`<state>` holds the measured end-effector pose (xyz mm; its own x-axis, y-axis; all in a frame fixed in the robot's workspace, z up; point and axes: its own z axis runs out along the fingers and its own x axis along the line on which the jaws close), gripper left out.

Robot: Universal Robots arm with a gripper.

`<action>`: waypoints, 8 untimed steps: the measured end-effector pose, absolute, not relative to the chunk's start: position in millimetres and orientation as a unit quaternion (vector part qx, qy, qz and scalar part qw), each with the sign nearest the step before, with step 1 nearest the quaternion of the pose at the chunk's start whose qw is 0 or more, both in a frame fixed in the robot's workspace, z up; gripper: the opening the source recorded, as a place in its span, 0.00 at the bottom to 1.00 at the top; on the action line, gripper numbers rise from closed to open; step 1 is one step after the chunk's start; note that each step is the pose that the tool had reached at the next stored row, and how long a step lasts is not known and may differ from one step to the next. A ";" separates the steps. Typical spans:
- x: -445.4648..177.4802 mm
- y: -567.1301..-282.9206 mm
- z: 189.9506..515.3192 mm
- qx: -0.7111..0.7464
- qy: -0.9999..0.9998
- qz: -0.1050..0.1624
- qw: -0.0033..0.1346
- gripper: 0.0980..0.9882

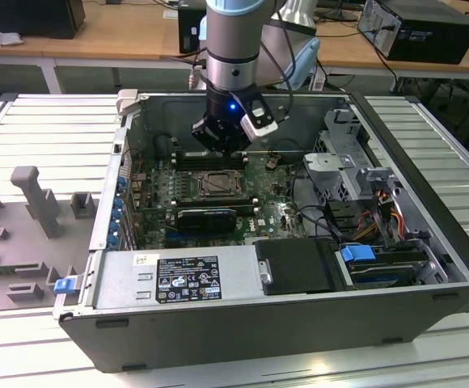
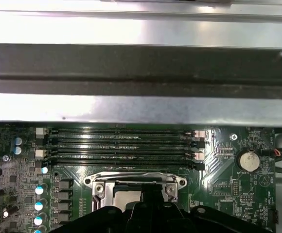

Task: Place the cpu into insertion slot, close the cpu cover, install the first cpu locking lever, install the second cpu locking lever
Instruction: 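Install the second cpu locking lever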

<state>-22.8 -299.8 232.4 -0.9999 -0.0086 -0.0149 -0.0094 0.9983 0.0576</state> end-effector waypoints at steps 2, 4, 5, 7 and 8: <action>-22.8 -299.8 234.8 -0.004 1.000 0.028 0.007 0.01; -22.8 -299.8 237.0 -0.004 1.000 0.028 0.007 0.01; -22.8 -299.8 237.3 -0.004 1.000 0.028 0.007 0.01; -22.9 -300.2 237.3 -0.004 1.000 0.028 0.007 0.01; -22.9 -300.5 237.3 -0.004 1.000 0.028 0.007 0.01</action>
<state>-22.9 -300.5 237.3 -0.9999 -0.0084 -0.0150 -0.0092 0.9984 0.0559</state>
